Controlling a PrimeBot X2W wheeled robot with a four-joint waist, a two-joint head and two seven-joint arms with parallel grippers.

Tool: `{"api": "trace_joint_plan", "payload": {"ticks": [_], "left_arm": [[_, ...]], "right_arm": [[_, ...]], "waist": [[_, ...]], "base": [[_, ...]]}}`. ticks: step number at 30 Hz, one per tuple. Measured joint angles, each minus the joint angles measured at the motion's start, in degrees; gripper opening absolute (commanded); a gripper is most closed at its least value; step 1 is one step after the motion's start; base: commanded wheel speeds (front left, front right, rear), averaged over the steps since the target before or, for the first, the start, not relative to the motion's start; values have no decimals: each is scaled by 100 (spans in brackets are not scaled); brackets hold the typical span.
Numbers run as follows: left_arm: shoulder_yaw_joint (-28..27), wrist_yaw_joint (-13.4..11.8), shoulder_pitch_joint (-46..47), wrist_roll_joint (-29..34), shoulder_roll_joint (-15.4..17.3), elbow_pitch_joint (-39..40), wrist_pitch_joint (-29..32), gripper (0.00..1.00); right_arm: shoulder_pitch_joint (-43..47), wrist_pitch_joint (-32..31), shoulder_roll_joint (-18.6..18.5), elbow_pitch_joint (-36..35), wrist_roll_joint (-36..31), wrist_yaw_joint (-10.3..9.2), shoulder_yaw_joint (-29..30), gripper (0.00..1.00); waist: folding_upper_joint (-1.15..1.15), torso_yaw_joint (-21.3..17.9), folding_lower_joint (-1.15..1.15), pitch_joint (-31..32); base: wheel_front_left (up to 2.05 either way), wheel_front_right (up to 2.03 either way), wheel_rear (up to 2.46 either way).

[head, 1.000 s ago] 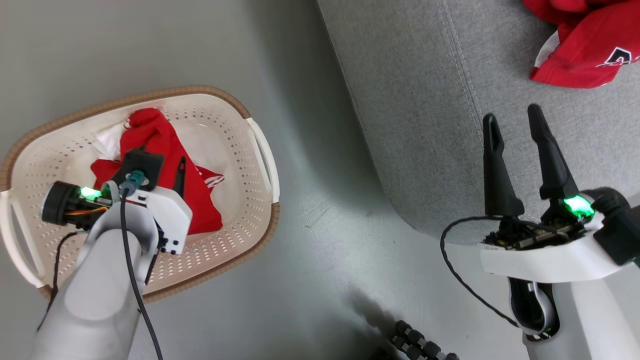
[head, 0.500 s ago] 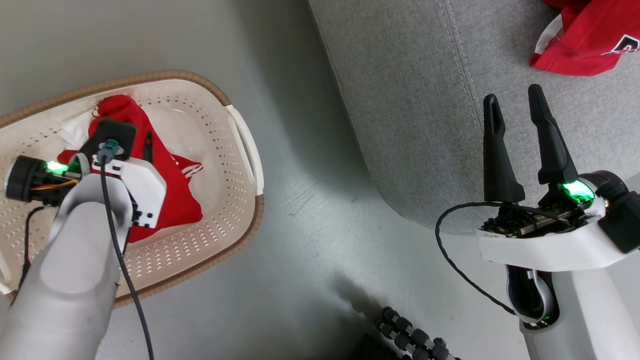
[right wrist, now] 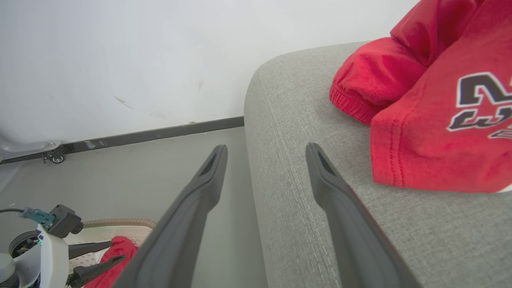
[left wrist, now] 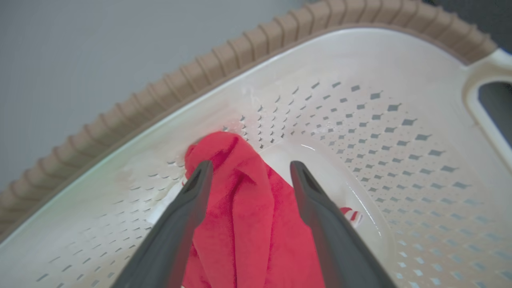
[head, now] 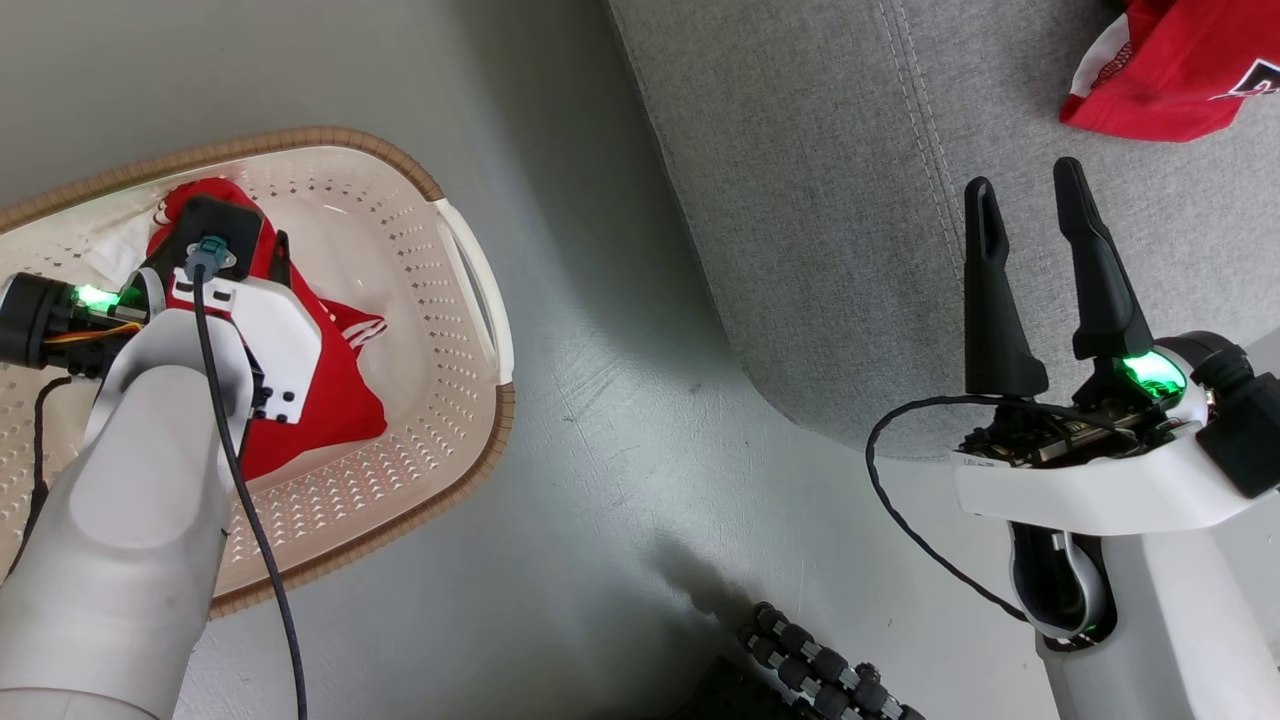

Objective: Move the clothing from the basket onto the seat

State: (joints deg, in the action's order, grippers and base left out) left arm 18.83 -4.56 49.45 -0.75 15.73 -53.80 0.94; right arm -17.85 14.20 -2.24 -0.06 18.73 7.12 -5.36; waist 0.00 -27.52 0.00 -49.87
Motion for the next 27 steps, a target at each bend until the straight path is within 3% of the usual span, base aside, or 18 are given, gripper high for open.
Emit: {"api": "trace_joint_plan", "payload": {"ticks": [27], "left_arm": [[341, 108, 240, 298, -120, -764, 263, 100]], "right_arm": [[3, 1, 2, 8, -9, 0, 73, 100]], "waist": [[0, 41, 0, -31]], "base": [[0, 0, 0]]}}
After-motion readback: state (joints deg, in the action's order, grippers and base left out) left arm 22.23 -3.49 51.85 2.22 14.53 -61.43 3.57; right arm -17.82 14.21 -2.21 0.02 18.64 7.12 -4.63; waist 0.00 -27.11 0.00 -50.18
